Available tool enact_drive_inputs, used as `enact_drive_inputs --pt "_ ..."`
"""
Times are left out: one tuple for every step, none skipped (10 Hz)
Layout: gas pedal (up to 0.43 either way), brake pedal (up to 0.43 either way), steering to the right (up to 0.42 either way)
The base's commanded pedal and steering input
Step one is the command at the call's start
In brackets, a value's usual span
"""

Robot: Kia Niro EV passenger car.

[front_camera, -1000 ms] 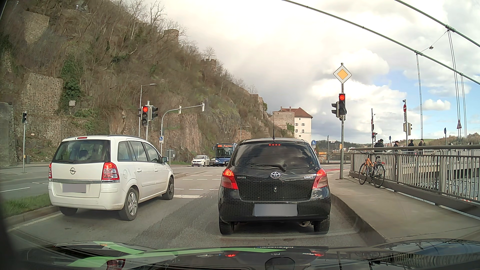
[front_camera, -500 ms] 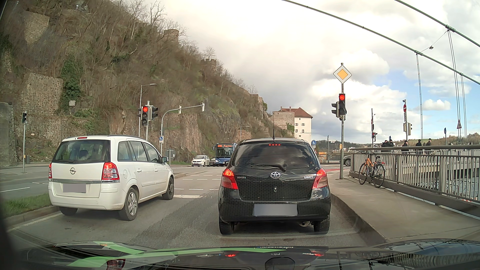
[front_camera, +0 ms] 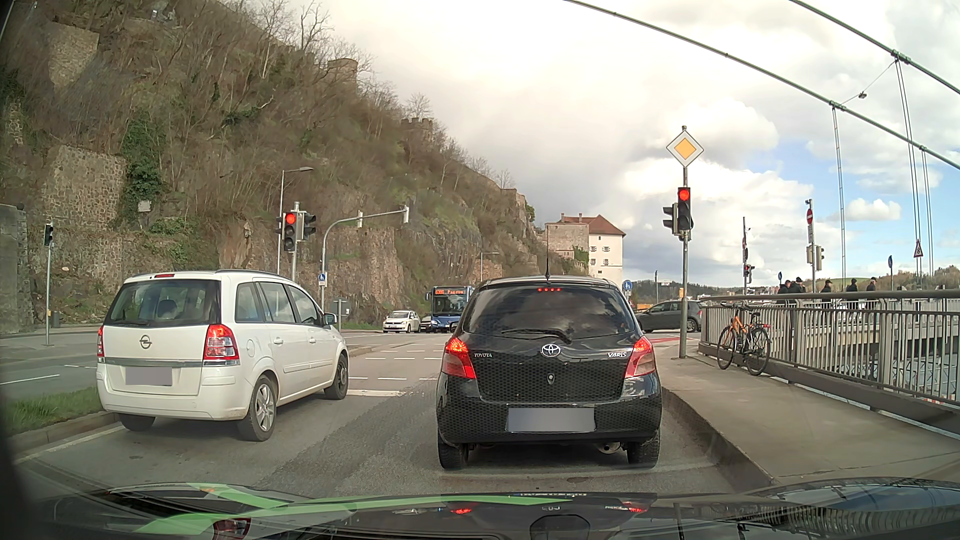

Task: Follow the waypoints while adhering to traffic rules and regulations

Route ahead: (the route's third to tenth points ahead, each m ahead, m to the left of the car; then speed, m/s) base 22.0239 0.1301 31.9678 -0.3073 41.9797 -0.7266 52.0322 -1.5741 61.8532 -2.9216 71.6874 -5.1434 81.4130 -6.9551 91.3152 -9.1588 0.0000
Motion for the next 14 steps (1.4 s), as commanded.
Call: enact_drive_inputs --pt "0.000 0.366 0.010" --pt "0.000 0.366 0.010" --pt "0.000 0.366 0.010" --pt "0.000 0.366 0.010" --pt "0.000 0.366 0.010" --pt "0.000 0.366 0.010" --pt "0.000 0.366 0.010" --pt "0.000 0.366 0.010" --pt "0.000 0.366 0.010" --pt "0.000 0.366 0.010" --pt "0.000 0.366 0.010" --pt "0.000 0.366 0.010" --pt "0.000 0.360 0.010" --pt "0.000 0.366 0.010"
